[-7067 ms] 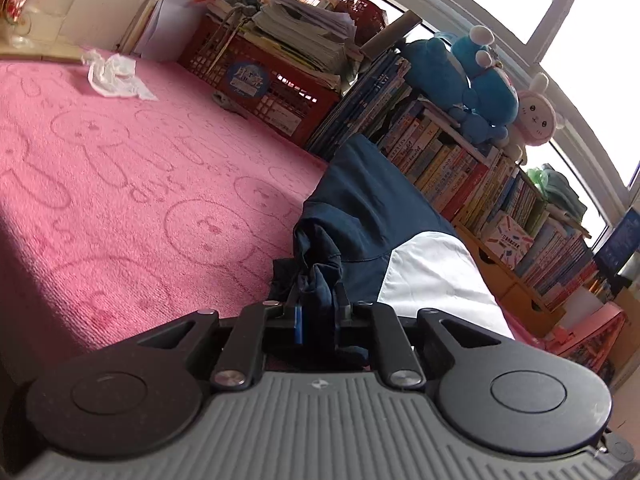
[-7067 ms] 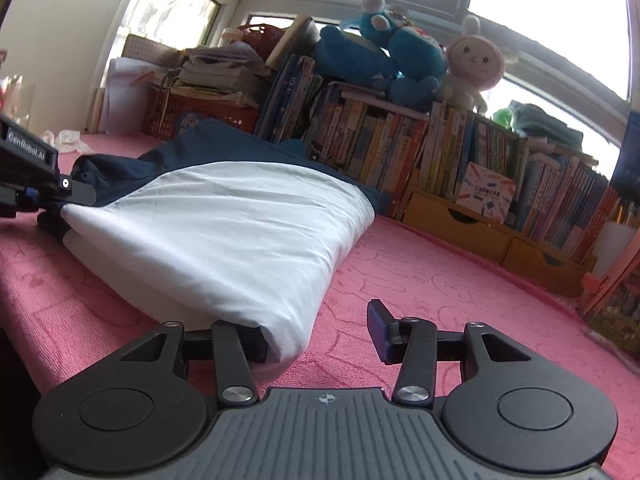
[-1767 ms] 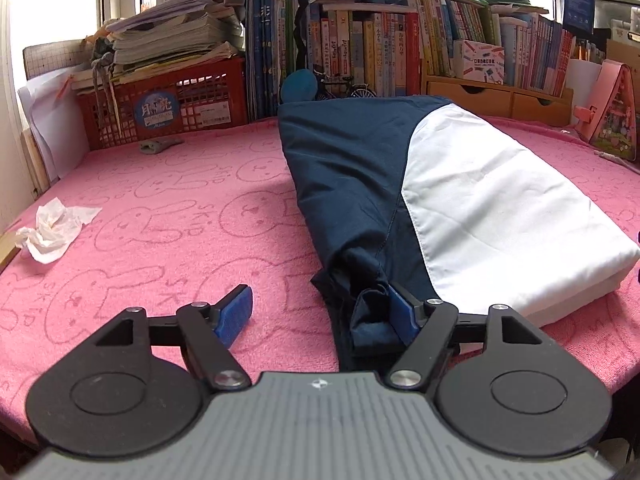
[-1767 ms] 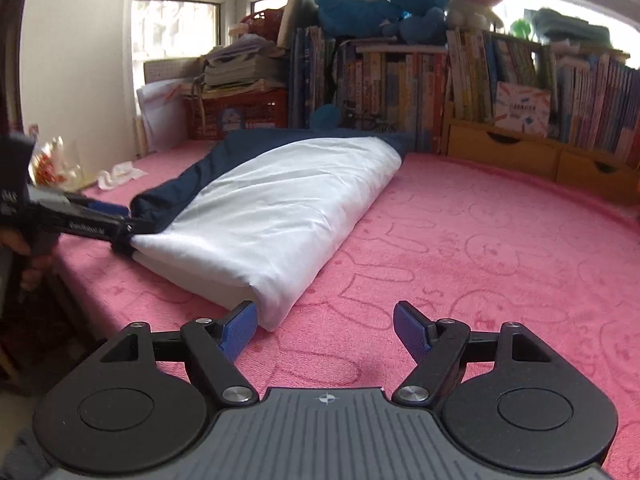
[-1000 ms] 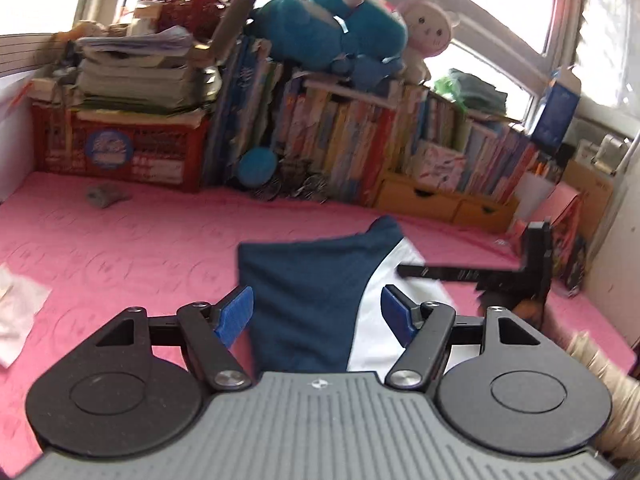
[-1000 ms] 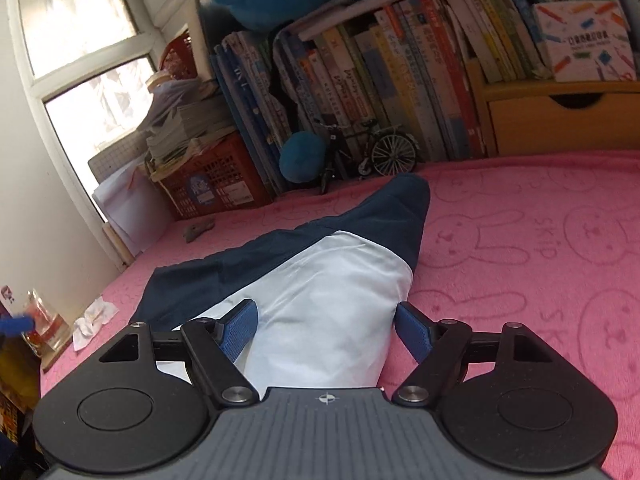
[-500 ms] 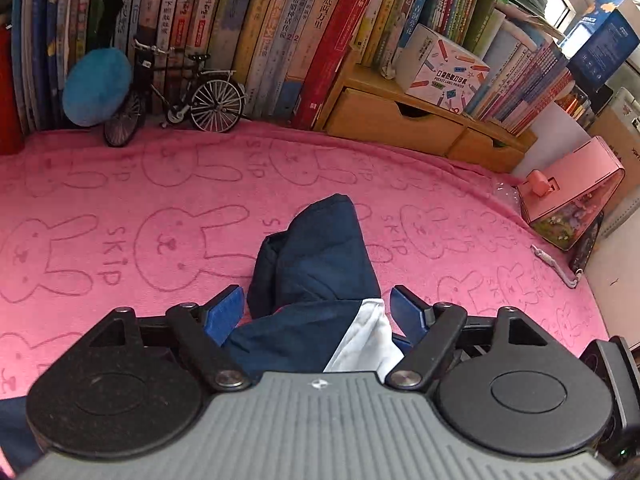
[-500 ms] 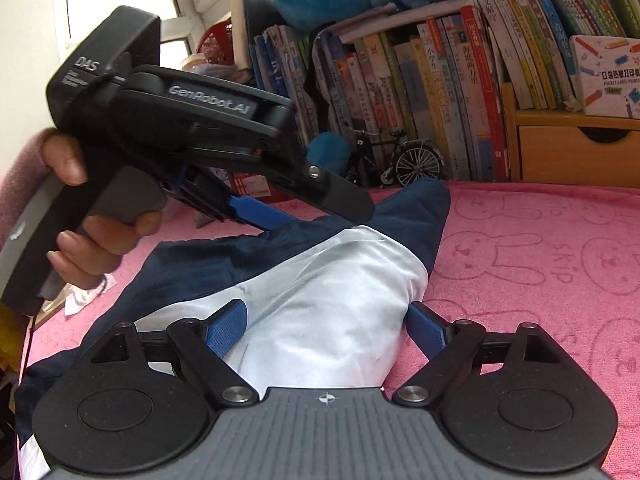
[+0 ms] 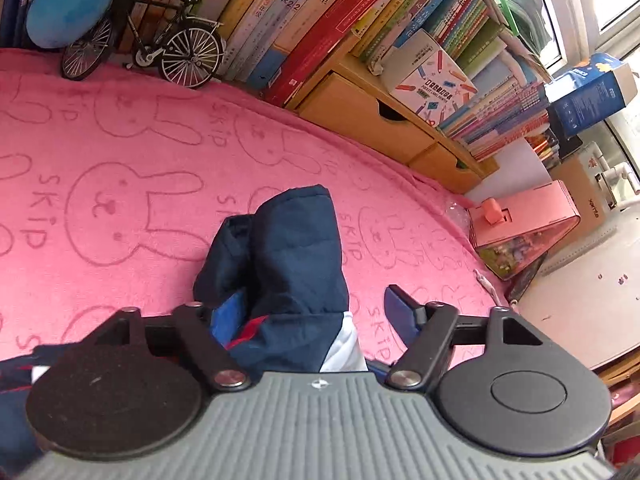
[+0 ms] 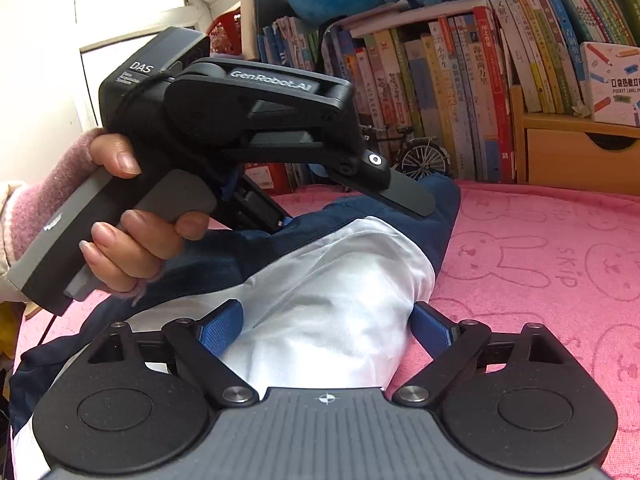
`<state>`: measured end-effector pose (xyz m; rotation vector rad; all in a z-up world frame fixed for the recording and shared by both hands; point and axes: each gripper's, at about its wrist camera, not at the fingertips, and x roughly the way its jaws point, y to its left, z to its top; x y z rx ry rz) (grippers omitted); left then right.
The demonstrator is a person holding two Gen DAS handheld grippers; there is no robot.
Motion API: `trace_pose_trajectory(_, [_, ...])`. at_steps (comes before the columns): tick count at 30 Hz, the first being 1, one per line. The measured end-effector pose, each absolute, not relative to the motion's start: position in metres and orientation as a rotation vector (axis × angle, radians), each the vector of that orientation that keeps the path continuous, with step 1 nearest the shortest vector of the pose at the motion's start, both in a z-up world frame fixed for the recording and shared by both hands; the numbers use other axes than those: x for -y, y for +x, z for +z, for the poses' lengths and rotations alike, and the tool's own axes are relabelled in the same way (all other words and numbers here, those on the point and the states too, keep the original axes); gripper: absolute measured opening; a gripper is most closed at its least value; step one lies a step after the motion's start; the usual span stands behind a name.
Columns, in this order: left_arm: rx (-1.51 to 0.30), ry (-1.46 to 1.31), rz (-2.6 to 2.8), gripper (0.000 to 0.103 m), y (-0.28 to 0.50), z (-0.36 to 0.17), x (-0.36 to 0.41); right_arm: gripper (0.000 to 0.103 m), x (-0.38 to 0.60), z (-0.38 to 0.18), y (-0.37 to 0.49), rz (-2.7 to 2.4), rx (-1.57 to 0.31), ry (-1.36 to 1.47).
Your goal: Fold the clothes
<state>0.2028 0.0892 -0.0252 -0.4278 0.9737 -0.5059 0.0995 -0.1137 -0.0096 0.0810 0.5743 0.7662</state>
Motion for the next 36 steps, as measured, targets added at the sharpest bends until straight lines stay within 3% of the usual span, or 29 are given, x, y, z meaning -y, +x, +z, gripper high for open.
trace_pose_trajectory(3, [-0.951,-0.403,-0.507,0.017,0.204,-0.027,-0.086,0.093,0.114,-0.012,0.105,0.771,-0.603,0.093])
trace_pose_trajectory(6, [-0.931,-0.419,-0.506,0.012,0.209,-0.027,-0.088,0.093,0.115,-0.013,0.107,0.782,-0.618,0.109])
trace_pose_trajectory(17, [-0.889,-0.605,-0.443,0.008,0.248,-0.032,-0.107,0.095,0.113,-0.016,0.110,0.803,-0.642,0.124])
trace_pose_trajectory(20, [-0.800,-0.675,-0.361,0.005,0.259,-0.020,-0.121,0.095,0.114,-0.017,0.112,0.808,-0.647,0.133])
trace_pose_trajectory(23, [-0.695,-0.552,-0.234,0.007,0.249,0.010,-0.127,0.097,0.118,-0.017,0.115,0.817,-0.651,0.160])
trace_pose_trajectory(25, [-0.631,-0.349,-0.191,0.012,0.215,0.028,-0.118,0.097,0.122,-0.018,0.117,0.827,-0.654,0.192])
trace_pose_trajectory(26, [-0.598,-0.243,-0.171,0.021,0.198,0.036,-0.113,0.097,0.125,-0.018,0.118,0.830,-0.651,0.206])
trace_pose_trajectory(28, [-0.521,-0.036,-0.130,0.021,0.158,0.049,-0.102,0.095,0.134,-0.013,0.119,0.823,-0.617,0.212])
trace_pose_trajectory(34, [-0.341,0.559,-0.058,0.025,0.037,0.010,-0.056,0.095,0.179,0.007,0.127,0.704,-0.489,0.314])
trace_pose_trajectory(36, [-0.347,0.688,-0.033,0.026,0.032,-0.010,-0.053,0.095,0.191,0.011,0.127,0.605,-0.430,0.297])
